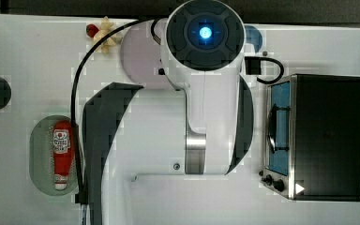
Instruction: Pick ketchup from strainer and place it on the table
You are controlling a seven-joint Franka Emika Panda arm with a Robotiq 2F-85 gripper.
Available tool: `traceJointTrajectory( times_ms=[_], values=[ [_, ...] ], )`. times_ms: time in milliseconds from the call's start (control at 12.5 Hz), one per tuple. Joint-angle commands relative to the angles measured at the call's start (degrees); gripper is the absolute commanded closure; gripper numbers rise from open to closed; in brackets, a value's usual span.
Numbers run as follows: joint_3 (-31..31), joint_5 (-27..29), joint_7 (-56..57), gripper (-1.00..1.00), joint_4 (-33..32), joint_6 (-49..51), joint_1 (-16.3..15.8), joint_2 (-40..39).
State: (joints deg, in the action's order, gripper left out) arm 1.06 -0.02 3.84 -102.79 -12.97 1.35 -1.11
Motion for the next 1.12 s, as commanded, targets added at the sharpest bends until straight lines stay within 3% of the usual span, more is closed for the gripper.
traceJointTrajectory(
  times_ms=[80, 240, 560, 1120],
  values=[
    [2.48, 2.31, -2.69, -0.58, -9.66, 8.34, 5.97, 17.62],
    [3.60, 2.65, -2.68, -1.00, -9.71, 8.08, 5.54, 16.89],
    [10.32, 4.41, -2.69, -1.00, -9.70, 5.06, 3.32, 13.96],
    [28.73, 4.35, -5.75, -1.00, -10.08, -4.17, 1.87, 7.08]
  ],
)
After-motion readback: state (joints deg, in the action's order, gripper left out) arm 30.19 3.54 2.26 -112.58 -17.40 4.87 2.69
